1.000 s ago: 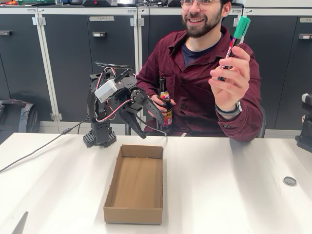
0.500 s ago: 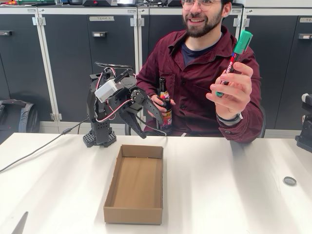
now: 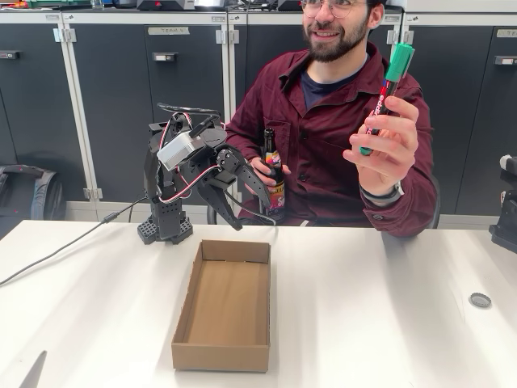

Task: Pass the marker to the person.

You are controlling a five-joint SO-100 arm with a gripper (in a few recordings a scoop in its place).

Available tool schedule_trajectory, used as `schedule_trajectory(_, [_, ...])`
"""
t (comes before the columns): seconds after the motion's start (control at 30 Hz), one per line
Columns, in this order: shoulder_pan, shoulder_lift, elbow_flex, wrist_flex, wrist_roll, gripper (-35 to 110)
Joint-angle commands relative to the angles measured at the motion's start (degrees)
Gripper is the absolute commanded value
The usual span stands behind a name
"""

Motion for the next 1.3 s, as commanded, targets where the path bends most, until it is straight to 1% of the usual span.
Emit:
schedule_trajectory(0.0, [0.62,4.48,-0.88,0.09,-0.35,31])
schedule_trajectory(0.7, [1.67,4.48,-0.88,-0.18,-0.97,31])
schedule_trajectory(1.27, [1.93,4.66,-1.85,1.49,-0.79,30])
